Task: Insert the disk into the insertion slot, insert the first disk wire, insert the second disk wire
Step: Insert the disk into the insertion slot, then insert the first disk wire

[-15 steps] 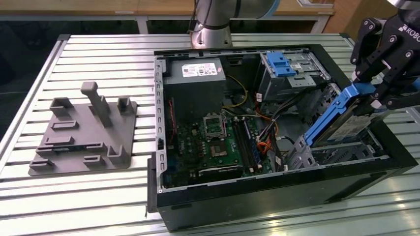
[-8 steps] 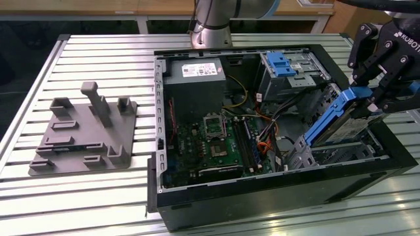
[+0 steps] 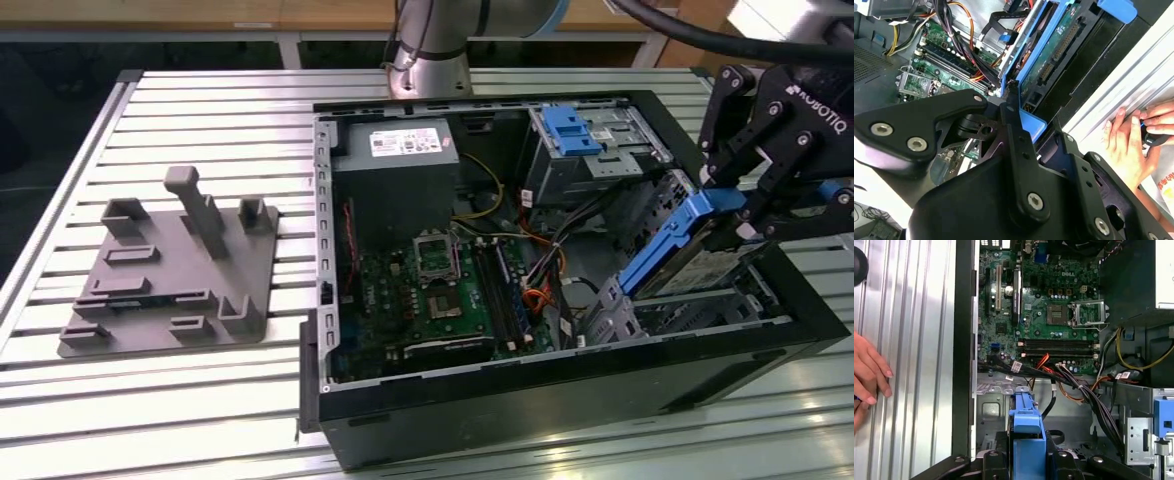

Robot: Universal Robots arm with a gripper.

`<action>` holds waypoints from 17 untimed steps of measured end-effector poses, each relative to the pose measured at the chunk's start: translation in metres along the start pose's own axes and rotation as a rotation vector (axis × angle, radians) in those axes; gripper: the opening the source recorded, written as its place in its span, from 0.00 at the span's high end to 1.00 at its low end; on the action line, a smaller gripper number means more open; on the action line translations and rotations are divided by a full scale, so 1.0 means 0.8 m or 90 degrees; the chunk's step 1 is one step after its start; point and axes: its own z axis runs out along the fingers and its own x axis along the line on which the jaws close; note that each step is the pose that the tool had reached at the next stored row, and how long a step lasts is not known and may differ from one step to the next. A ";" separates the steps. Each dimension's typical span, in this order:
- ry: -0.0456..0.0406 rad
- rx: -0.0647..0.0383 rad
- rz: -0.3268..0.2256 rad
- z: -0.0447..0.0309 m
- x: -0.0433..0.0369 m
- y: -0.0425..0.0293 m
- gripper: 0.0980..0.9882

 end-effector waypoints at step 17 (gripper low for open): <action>0.0001 0.000 0.000 0.0098 0.001 0.0001 0.48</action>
